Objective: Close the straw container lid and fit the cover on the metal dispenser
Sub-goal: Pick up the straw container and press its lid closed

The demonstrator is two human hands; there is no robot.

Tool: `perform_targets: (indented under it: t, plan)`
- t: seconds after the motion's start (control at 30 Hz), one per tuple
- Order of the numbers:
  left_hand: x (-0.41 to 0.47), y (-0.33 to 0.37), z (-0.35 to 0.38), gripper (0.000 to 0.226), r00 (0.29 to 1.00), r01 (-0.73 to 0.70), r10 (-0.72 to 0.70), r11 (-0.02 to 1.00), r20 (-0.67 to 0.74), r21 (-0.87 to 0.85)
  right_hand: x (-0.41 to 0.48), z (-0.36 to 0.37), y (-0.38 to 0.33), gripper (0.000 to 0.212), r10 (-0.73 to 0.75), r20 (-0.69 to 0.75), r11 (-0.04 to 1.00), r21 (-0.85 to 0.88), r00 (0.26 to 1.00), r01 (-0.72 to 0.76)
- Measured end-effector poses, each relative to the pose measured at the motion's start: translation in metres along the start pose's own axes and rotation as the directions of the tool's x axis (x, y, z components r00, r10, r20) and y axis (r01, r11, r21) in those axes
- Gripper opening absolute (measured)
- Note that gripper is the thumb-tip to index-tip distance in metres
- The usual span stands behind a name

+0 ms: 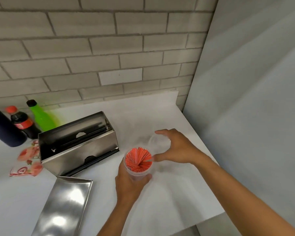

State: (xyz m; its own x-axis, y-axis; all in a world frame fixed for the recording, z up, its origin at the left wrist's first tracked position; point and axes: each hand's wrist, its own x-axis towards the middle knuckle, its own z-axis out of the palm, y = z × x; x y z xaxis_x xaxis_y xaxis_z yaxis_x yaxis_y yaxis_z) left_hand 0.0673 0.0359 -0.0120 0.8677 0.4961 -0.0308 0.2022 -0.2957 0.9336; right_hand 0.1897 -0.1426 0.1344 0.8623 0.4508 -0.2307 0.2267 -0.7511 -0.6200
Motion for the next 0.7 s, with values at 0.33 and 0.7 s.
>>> perform_targets:
  t: [0.33,0.7]
  plan:
    - [0.005,-0.015,0.0,0.093,1.0,0.006,-0.006,0.999,0.009,-0.05,0.006,0.054,-0.053,0.107,-0.103,0.086,0.981,-0.155,0.991,0.115]
    - [0.008,-0.02,0.001,0.098,0.998,0.057,-0.052,0.989,0.044,-0.139,0.017,0.07,-0.067,0.111,-0.093,0.132,0.943,-0.307,0.987,0.13]
